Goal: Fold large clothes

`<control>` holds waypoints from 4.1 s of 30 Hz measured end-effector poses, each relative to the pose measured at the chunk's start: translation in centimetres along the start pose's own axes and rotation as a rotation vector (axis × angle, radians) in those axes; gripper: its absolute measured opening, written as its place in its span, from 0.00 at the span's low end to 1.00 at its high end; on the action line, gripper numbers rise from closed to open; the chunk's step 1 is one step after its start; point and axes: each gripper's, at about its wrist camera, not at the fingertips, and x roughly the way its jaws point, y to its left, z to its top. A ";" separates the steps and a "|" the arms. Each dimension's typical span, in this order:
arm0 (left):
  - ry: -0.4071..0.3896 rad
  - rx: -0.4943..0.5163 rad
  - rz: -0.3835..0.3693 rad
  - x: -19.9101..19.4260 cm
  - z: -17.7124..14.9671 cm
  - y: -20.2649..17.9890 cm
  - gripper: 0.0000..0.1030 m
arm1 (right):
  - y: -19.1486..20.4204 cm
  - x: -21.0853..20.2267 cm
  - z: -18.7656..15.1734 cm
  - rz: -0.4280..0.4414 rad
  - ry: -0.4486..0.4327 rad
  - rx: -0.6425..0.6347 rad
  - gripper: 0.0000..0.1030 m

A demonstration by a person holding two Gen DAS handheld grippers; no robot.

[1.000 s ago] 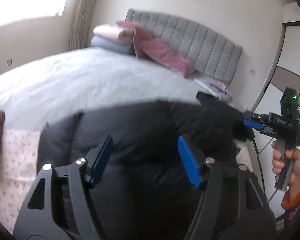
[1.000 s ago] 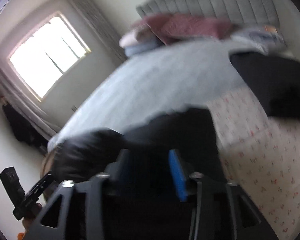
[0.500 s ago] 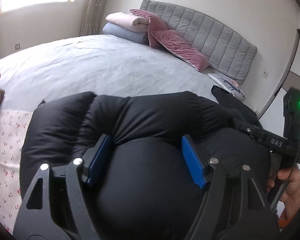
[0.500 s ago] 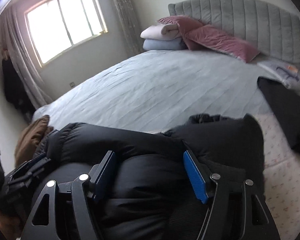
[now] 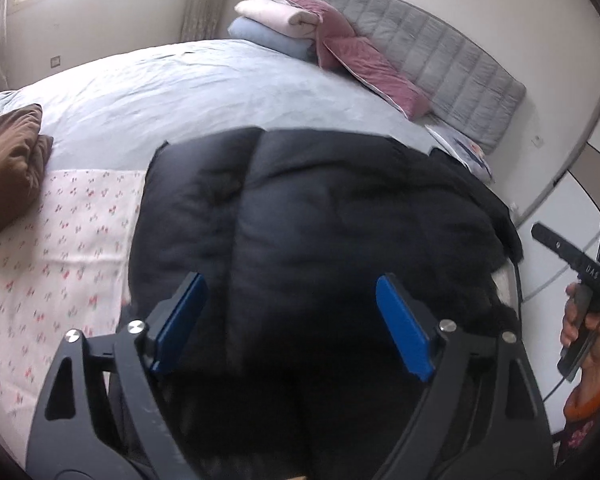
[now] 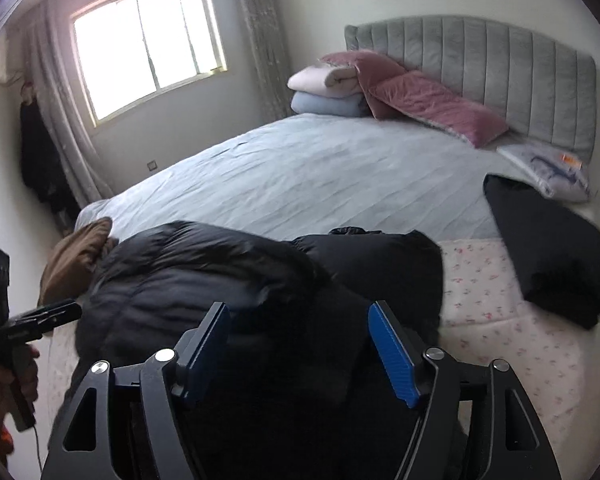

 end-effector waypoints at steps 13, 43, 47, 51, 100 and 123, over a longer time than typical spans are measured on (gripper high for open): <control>0.003 -0.028 -0.013 -11.1 -8.4 -3.1 0.98 | 2.0 -12.9 -6.8 -0.053 0.022 -0.031 0.86; 0.381 -0.318 -0.235 -11.7 -24.4 11.7 0.95 | -18.9 -15.4 -29.5 0.248 0.383 0.449 0.87; 0.401 -0.334 -0.250 -11.3 -25.5 12.8 0.95 | -21.5 -13.2 -32.0 0.260 0.414 0.567 0.87; 0.433 -0.314 -0.285 -10.7 -26.2 13.0 0.95 | -23.4 -11.5 -34.3 0.357 0.395 0.672 0.87; -0.522 -0.165 -0.492 -40.1 -19.7 3.2 0.05 | -10.2 -38.3 -17.4 0.639 -0.448 0.488 0.07; -0.174 -0.494 0.005 -3.9 1.4 14.0 0.12 | -18.4 1.3 -6.6 0.389 -0.052 1.153 0.15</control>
